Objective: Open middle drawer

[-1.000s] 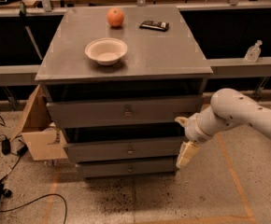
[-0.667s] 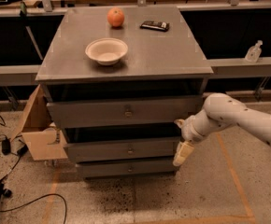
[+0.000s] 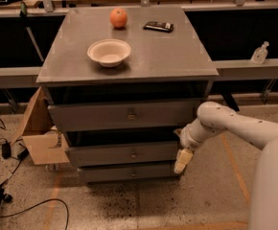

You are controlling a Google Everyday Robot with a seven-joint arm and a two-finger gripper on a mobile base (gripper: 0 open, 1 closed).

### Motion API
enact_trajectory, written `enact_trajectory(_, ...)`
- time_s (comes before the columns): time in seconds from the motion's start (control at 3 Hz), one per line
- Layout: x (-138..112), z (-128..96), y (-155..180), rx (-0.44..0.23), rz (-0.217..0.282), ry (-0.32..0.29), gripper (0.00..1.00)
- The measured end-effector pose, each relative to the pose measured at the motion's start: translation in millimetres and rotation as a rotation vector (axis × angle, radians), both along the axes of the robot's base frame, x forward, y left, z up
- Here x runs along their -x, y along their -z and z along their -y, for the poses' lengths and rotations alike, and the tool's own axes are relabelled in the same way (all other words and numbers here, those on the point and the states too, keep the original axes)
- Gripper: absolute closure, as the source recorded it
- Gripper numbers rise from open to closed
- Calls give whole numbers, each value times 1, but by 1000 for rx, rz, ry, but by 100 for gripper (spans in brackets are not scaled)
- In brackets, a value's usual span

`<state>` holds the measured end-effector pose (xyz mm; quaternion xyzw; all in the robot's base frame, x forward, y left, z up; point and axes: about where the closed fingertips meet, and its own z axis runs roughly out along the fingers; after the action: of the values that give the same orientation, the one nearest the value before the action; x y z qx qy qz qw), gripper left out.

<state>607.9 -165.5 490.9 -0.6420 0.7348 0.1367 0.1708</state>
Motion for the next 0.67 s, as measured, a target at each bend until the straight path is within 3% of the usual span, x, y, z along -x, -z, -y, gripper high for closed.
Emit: enact_trajectory(0.67,-15,-7,32,75,80,-99,0)
